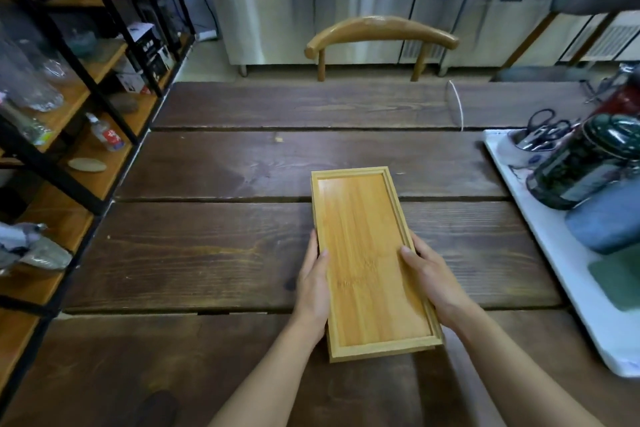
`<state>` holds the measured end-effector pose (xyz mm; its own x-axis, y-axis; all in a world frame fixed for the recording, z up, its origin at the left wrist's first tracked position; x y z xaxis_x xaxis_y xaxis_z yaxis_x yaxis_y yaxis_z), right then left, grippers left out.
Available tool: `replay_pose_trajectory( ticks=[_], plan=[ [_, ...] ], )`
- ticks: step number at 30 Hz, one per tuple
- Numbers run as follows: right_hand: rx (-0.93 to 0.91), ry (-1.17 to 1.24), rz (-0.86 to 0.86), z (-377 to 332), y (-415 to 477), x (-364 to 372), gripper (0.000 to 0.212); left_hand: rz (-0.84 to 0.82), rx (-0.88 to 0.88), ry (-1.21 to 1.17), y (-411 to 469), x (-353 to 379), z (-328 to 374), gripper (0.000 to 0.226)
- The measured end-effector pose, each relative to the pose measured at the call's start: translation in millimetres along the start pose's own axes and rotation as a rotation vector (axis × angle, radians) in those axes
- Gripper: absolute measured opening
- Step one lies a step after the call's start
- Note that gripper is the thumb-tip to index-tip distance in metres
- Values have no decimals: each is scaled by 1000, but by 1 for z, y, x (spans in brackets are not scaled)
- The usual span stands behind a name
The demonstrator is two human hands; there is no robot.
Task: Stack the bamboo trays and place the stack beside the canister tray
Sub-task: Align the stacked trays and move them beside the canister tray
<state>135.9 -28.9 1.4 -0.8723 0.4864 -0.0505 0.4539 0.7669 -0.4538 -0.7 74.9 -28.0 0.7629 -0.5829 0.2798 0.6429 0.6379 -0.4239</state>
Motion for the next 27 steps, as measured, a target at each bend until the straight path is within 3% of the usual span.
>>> replay_pose_trajectory(
  ticks=[8,15,21,27],
  plan=[
    [79,10,165,15,-23,-110,29,-121,-60,14,18,108,-31,49],
    [65,-11,261,22,-30,-165,24,-155,-61,52,31,162,-51,51],
    [109,55,205,21,-35,-198,27,-198,-46,52,31,192,-53,54],
    [31,-198,289,20,-33,-205,39,-160,-34,78,35,200,-60,54]
  ],
)
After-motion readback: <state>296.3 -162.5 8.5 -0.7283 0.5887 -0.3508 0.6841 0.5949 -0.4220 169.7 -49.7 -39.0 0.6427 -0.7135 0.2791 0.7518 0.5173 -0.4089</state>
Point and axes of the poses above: each hand's wrist, its own y-axis towards the middle knuckle, its own x-axis out of the palm, z = x × y, the point moved 2 cm from there along y, towards the middle knuckle, and after that the axes turned 8 degrees about -z, right-handed, at the moved point
